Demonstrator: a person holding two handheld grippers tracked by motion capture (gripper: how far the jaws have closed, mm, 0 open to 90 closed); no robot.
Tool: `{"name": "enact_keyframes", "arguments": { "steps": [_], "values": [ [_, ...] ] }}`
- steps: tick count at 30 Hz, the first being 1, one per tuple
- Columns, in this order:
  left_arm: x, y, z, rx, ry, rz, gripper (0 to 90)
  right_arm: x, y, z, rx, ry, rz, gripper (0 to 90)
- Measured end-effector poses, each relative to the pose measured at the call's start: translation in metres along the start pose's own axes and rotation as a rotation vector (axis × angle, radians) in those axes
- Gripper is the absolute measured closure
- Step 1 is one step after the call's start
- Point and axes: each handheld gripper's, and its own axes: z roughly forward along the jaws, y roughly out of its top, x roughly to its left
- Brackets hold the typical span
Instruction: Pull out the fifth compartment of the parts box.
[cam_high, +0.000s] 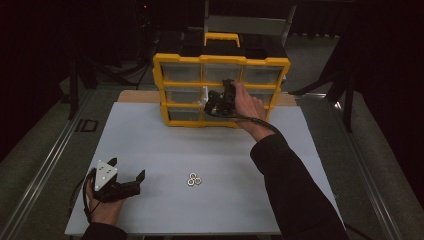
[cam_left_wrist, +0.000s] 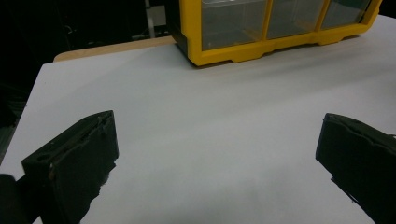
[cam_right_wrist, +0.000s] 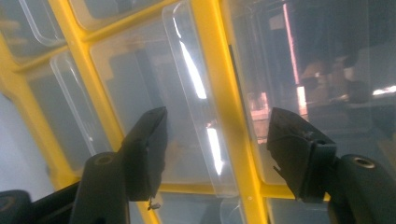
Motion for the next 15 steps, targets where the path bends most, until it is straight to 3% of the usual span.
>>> {"name": "enact_keyframes", "arguments": {
  "steps": [5, 15],
  "values": [
    [0.000, 0.000, 0.000, 0.001, 0.001, -0.001, 0.0, 0.006, 0.001, 0.003, 0.020, -0.045, -0.064, 42.5],
    [0.000, 0.000, 0.000, 0.003, 0.003, -0.003, 0.0, 0.015, 0.004, 0.008, 0.031, -0.105, -0.144, 45.8]
  ]
}}
